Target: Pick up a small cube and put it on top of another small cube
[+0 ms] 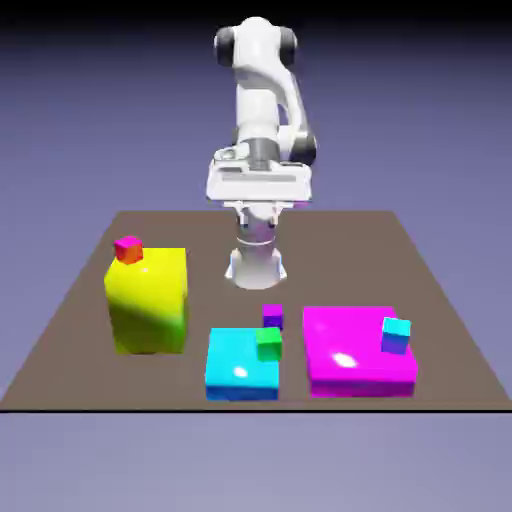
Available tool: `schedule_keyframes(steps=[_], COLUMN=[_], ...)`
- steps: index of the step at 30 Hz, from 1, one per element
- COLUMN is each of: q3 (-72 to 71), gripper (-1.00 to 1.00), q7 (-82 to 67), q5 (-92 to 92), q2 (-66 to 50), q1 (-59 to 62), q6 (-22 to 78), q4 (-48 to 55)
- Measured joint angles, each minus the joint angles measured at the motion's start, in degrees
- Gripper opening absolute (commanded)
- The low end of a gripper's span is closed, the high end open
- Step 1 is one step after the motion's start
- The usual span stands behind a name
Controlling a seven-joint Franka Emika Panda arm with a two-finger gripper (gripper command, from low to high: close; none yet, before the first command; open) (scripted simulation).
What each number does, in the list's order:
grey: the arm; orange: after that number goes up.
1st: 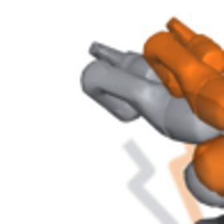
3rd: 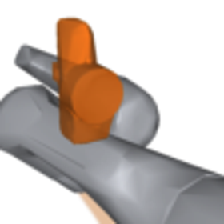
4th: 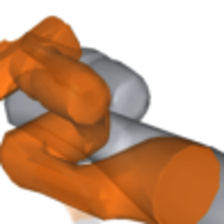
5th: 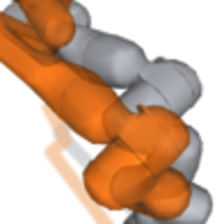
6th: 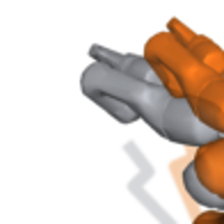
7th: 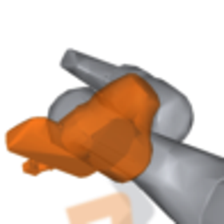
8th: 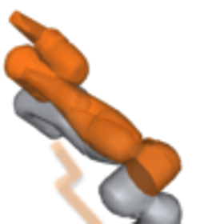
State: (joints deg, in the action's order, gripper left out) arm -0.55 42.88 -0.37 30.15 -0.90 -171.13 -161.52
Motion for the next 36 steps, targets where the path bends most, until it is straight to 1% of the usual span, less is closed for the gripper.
schedule_keyframes(steps=[12,14,21,22,24,31,34,36], q3=[-5.5,-5.6,-4.5,-4.4,-4.4,-5.5,-3.5,-5.7], gripper=[0.00,0.00,0.00,-1.00,-1.00,-1.00,-1.00,-1.00], q7=[4.3,4.3,5.1,5.1,5.1,4.3,4.1,8.3], q5=[-3.7,-3.7,-2.6,-2.5,-2.5,-3.7,-3.1,-3.5], q2=[-24.9,-25.2,-39.7,-40.6,-40.6,-26.1,-24.2,-25.6], q1=[-2.1,-2.1,-3.1,-3.1,-3.1,-2.2,-1.1,1.3], q6=[28.6,29.0,14.0,13.1,13.1,28.1,28.8,30.7], q4=[-5.2,-5.3,-5.7,-5.8,-5.8,-5.3,-5.0,-1.0])
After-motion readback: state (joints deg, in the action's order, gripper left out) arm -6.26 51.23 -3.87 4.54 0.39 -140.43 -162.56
